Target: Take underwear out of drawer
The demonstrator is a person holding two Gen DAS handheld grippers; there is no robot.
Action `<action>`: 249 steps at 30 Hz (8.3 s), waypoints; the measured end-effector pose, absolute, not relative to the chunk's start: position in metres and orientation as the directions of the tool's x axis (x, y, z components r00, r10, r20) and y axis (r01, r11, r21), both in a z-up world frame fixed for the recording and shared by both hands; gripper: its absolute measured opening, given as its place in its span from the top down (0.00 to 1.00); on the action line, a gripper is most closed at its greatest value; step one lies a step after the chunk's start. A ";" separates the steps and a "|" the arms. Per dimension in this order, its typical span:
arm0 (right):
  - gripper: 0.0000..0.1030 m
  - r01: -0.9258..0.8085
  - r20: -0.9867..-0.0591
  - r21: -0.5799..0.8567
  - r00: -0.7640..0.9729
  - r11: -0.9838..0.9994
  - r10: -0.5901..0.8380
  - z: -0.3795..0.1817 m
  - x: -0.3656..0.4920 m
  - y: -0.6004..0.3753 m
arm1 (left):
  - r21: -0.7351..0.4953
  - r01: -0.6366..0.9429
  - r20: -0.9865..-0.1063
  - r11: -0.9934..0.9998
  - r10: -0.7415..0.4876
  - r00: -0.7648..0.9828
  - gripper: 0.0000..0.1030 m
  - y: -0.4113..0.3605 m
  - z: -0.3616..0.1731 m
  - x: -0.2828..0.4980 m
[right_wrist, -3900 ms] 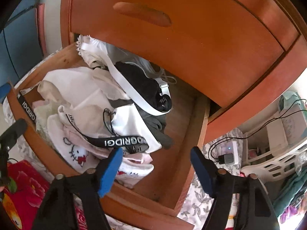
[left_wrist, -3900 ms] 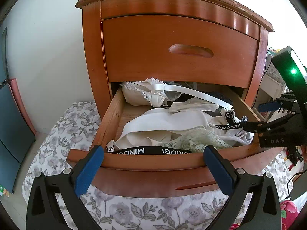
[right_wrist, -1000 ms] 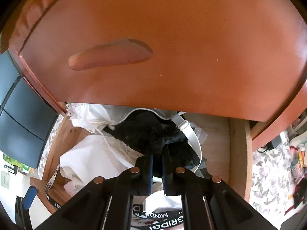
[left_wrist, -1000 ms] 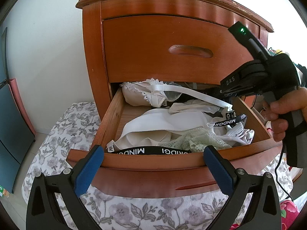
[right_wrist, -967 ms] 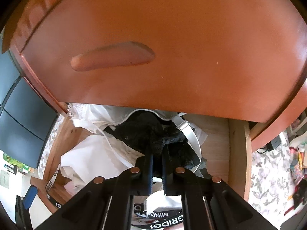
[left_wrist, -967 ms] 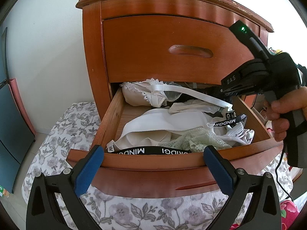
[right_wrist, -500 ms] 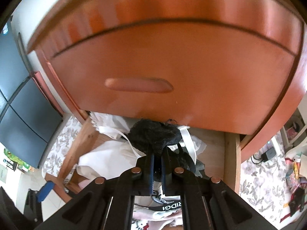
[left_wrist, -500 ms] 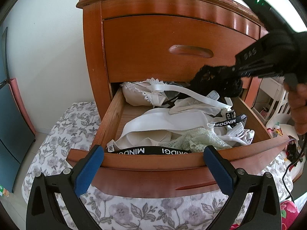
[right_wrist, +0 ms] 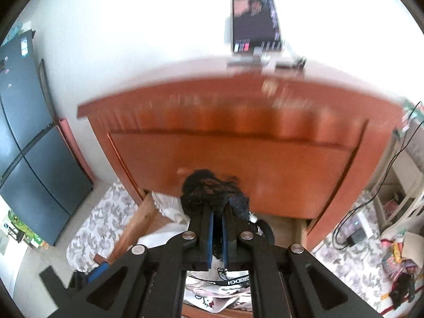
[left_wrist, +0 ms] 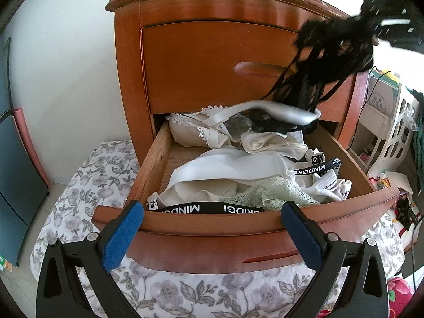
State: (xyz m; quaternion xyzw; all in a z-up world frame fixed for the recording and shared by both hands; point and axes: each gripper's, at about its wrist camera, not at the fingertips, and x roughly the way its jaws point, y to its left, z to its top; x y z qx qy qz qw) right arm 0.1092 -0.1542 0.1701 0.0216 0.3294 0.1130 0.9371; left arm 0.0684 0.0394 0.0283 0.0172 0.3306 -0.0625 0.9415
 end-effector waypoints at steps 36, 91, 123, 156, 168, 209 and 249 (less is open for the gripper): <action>0.95 0.093 -0.475 0.083 0.879 0.992 -0.043 0.249 -0.009 -0.320 | -0.010 0.121 -0.626 0.993 -0.100 0.773 0.00 0.037 0.029 0.069; 0.00 0.398 -0.954 0.053 0.291 0.916 -0.071 -0.101 0.039 -0.408 | -0.010 0.121 -0.626 0.993 -0.101 0.774 0.00 0.037 0.029 0.068; 0.00 0.006 -0.654 0.136 0.752 0.991 0.085 0.126 0.042 -0.274 | -0.011 0.120 -0.625 0.993 -0.101 0.774 0.00 0.037 0.029 0.068; 0.29 -0.358 -0.859 0.127 0.427 0.925 0.283 0.059 0.094 -0.119 | -0.012 0.099 -0.624 0.995 -0.085 0.777 0.00 0.040 0.029 0.070; 0.66 -0.376 -0.875 0.111 0.402 0.920 0.270 0.048 0.094 -0.116 | -0.012 0.099 -0.624 0.995 -0.085 0.777 0.00 0.041 0.029 0.070; 0.94 -0.201 -0.746 0.061 0.642 0.978 0.178 0.128 0.101 -0.180 | -0.013 0.099 -0.624 0.995 -0.085 0.777 0.00 0.041 0.029 0.069; 0.94 0.177 -0.635 0.134 0.771 0.975 -0.053 0.165 0.015 -0.361 | -0.012 0.100 -0.623 0.995 -0.086 0.777 0.00 0.041 0.029 0.069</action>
